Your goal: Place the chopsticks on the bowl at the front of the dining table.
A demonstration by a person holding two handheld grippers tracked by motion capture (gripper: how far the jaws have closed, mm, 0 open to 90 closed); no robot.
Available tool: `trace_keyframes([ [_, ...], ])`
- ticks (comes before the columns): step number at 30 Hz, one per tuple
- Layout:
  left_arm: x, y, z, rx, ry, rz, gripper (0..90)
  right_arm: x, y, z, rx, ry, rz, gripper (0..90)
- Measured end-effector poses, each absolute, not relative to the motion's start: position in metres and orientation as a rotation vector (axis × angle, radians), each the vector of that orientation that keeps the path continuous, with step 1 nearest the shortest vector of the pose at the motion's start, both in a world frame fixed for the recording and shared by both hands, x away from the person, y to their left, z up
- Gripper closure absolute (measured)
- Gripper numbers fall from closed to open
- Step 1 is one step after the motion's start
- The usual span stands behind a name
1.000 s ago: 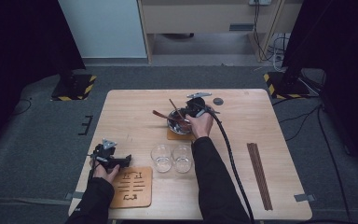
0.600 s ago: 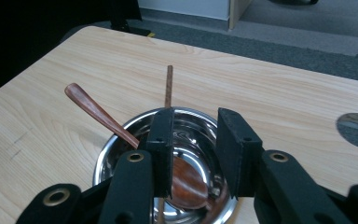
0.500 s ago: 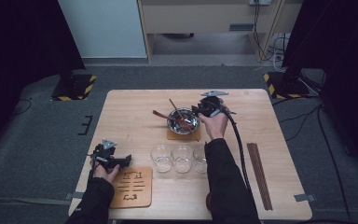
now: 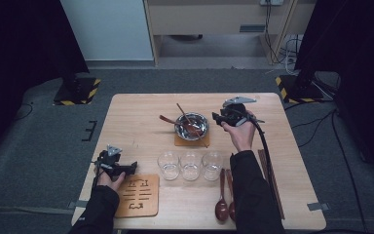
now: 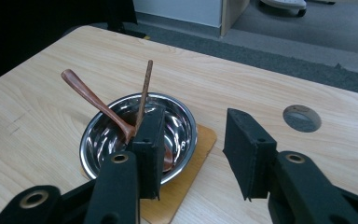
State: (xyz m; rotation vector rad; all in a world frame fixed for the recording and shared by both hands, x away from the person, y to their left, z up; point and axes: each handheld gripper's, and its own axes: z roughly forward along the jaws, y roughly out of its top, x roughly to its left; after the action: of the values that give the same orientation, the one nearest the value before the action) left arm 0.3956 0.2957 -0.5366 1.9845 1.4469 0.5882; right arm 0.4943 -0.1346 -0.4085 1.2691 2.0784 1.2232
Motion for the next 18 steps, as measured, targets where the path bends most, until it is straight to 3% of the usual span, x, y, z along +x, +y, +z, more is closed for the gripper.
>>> trace_keyframes([
  [18, 0.396, 0.296, -0.537, 1.985, 1.447, 0.588, 0.0, 0.456, -0.177, -0.396, 1.269, 2.048, 1.290, 48.1],
])
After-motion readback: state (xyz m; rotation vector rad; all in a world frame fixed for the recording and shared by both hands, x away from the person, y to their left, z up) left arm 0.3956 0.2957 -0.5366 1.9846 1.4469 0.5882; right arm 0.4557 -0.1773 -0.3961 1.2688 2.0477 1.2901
